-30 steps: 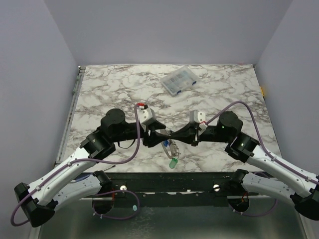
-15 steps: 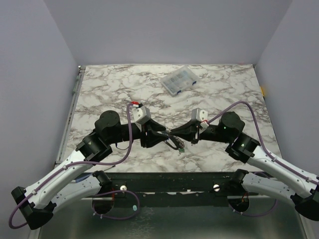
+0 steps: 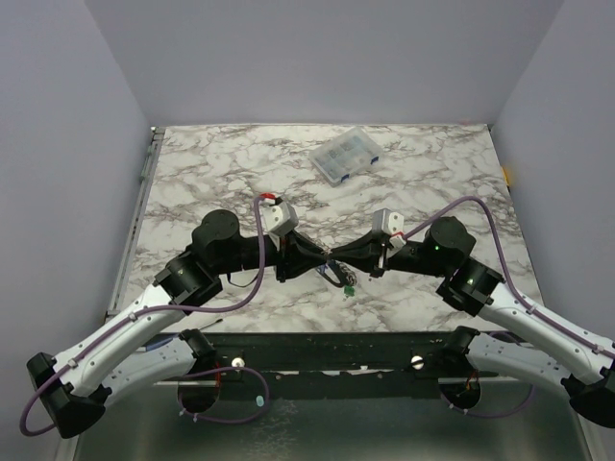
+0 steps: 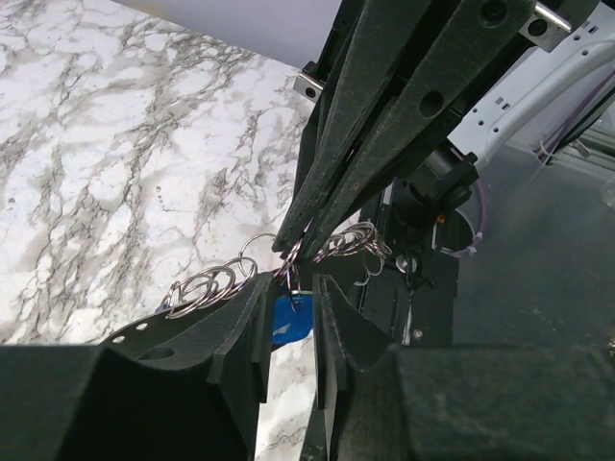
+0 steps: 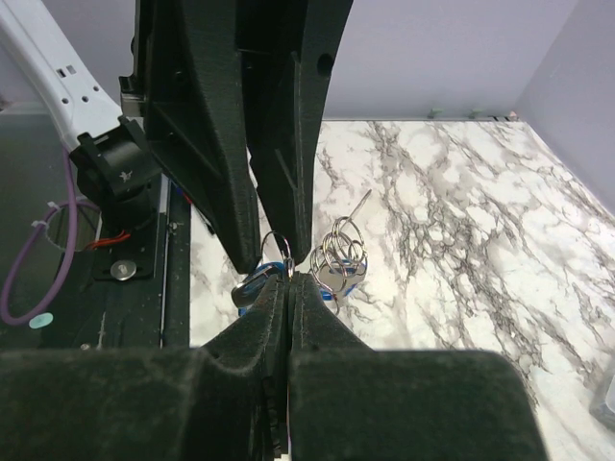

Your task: Put the keys on the keyring

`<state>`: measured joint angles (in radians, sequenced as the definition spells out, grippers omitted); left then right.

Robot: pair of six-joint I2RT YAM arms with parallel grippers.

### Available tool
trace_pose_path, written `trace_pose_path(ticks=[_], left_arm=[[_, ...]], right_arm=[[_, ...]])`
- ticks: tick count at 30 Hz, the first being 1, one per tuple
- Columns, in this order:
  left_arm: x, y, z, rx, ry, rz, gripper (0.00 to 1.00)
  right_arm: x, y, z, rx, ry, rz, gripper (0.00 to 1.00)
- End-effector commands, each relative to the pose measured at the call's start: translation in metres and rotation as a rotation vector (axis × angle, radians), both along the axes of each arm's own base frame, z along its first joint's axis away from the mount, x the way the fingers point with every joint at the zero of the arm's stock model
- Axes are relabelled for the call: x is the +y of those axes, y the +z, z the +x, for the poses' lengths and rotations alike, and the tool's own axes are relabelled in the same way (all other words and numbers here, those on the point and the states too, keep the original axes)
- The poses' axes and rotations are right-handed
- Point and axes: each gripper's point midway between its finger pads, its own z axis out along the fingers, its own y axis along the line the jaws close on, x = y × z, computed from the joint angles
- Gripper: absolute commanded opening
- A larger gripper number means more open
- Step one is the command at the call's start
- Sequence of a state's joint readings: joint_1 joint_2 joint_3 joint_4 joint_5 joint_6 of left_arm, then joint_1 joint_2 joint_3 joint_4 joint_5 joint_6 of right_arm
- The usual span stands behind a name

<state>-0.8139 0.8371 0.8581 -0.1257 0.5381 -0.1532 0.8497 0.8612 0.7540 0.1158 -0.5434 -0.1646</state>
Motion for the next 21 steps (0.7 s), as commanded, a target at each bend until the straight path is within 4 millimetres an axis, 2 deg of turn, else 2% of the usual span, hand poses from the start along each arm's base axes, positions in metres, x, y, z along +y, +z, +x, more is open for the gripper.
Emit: trace_pose_path(ticks=[1, 5, 8, 14, 21], left_arm=[[-0.002, 0.006, 0.003, -0.007, 0.011, -0.009, 0.25], [-0.003, 0.008, 0.007, -0.012, 0.022, -0.016, 0.16], [-0.004, 0.007, 0.010, -0.013, 0.035, -0.017, 0.00], [-0.003, 0.010, 0.010, -0.014, 0.044, -0.032, 0.00], [-0.004, 0.014, 0.009, 0.029, 0.054, -0.069, 0.00]], right_arm=[[-0.001, 0.015, -0.002, -0.033, 0.001, 0.050, 0.01], [0.000, 0.016, -0.003, -0.034, 0.006, 0.052, 0.01], [0.000, 0.017, -0.004, -0.033, 0.008, 0.063, 0.01], [-0.002, 0.024, 0.004, -0.033, -0.039, 0.103, 0.01], [-0.009, 0.046, 0.020, -0.062, -0.144, 0.200, 0.01]])
